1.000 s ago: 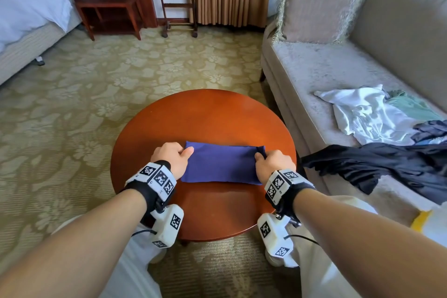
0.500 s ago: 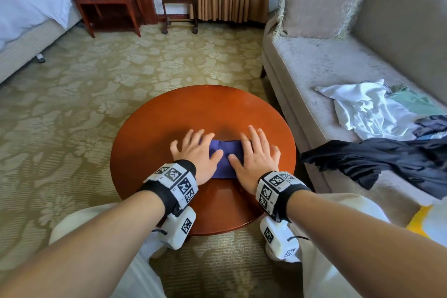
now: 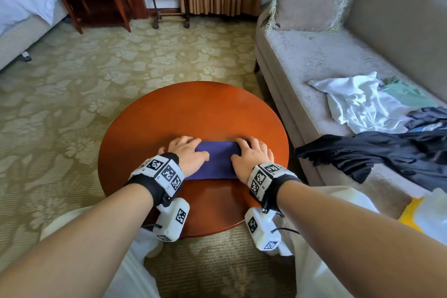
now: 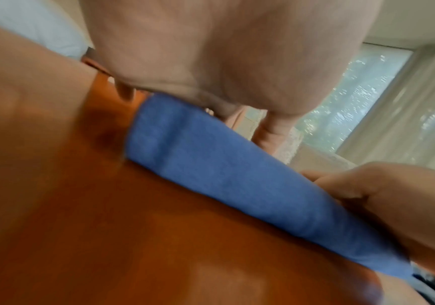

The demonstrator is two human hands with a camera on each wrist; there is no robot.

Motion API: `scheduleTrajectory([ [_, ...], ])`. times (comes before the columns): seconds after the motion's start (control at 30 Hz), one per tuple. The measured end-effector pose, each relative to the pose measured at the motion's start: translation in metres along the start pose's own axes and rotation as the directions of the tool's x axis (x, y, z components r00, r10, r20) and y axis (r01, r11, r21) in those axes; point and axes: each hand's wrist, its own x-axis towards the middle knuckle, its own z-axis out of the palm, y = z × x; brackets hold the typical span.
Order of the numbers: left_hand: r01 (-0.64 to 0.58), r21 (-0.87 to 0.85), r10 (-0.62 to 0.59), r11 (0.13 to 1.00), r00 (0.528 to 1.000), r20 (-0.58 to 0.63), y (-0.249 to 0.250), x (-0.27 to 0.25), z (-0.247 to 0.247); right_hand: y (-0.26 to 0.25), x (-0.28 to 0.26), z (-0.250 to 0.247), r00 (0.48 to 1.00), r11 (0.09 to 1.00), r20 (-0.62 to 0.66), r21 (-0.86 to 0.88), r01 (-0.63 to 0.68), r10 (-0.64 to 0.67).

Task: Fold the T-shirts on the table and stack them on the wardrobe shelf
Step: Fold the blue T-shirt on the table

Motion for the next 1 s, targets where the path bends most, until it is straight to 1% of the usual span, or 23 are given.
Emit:
scheduleTrajectory([
  [0.07,-0.015,-0.037,0.015,0.999,1.0,-0.022,0.001,-0.005,-0.002,0.002,-0.006,-0.006,0.993,0.995,-0.067,0.029,-0.094,0.096],
  [0.1,-0.032,-0.032,0.031,0.999,0.999,-0.039,0.003,-0.009,-0.002,0.004,-0.009,-0.01,0.986,0.989,-0.081,0.042,-0.141,0.144],
  [0.2,-0.065,-0.009,0.065,0.998,0.996,-0.054,0.012,-0.018,0.001,0.008,-0.02,-0.022,0.958,0.957,-0.044,0.078,-0.278,0.282],
  [0.27,-0.062,-0.011,0.062,0.998,0.997,-0.048,0.02,-0.025,0.002,0.009,-0.026,-0.026,0.916,0.912,-0.019,0.111,-0.396,0.4],
  [0.33,-0.034,0.002,0.034,0.999,0.999,-0.024,0.029,-0.031,0.002,0.014,-0.031,-0.03,0.856,0.84,0.017,0.18,-0.512,0.517],
  [0.37,-0.007,0.004,0.007,1.0,1.0,-0.003,0.032,-0.033,0.003,0.018,-0.036,-0.033,0.841,0.811,0.073,0.231,-0.537,0.536],
  [0.4,0.021,0.003,-0.021,1.0,1.0,0.017,0.034,-0.036,0.004,0.025,-0.04,-0.039,0.853,0.815,0.184,0.252,-0.521,0.488],
  [0.43,0.044,-0.012,-0.044,0.999,0.998,0.035,0.035,-0.037,0.006,0.031,-0.044,-0.044,0.869,0.838,0.294,0.27,-0.474,0.397],
  [0.47,0.052,-0.03,-0.05,0.998,0.997,0.053,0.036,-0.04,0.007,0.037,-0.05,-0.05,0.871,0.877,0.375,0.233,-0.421,0.318],
  [0.5,0.054,-0.056,-0.05,0.997,0.996,0.075,0.037,-0.041,0.009,0.039,-0.06,-0.057,0.865,0.897,0.417,0.21,-0.389,0.278],
  [0.53,0.052,-0.082,-0.044,0.995,0.995,0.094,0.038,-0.044,0.011,0.044,-0.065,-0.06,0.862,0.906,0.418,0.175,-0.384,0.285],
  [0.6,0.055,-0.151,-0.033,0.987,0.989,0.142,0.047,-0.055,0.013,0.052,-0.079,-0.072,0.865,0.904,0.394,0.157,-0.397,0.312],
  [0.67,0.047,-0.235,-0.003,0.971,0.983,0.186,0.058,-0.067,0.014,0.066,-0.087,-0.083,0.879,0.916,0.39,0.174,-0.362,0.273],
  [0.73,0.039,-0.366,0.018,0.93,0.988,0.153,0.073,-0.071,0.013,0.08,-0.099,-0.103,0.894,0.891,0.369,0.27,-0.364,0.254],
  [0.77,0.038,-0.445,0.015,0.895,0.993,0.115,0.083,-0.071,0.012,0.089,-0.103,-0.112,0.905,0.866,0.341,0.337,-0.369,0.254],
  [0.8,0.034,-0.528,0.008,0.849,0.997,0.077,0.094,-0.07,0.011,0.098,-0.107,-0.121,0.904,0.836,0.335,0.387,-0.39,0.267],
  [0.83,0.03,-0.603,0.008,0.797,0.998,0.061,0.105,-0.065,0.01,0.108,-0.109,-0.129,0.907,0.795,0.306,0.45,-0.407,0.291],
  [0.9,-0.01,-0.725,0.078,0.689,0.995,0.061,0.136,-0.069,0.008,0.133,-0.114,-0.144,0.894,0.67,0.232,0.596,-0.442,0.383],
  [1.0,-0.082,-0.82,0.181,0.567,0.983,0.027,0.192,-0.077,0.007,0.166,-0.129,-0.173,0.863,0.519,0.153,0.743,-0.422,0.482],
])
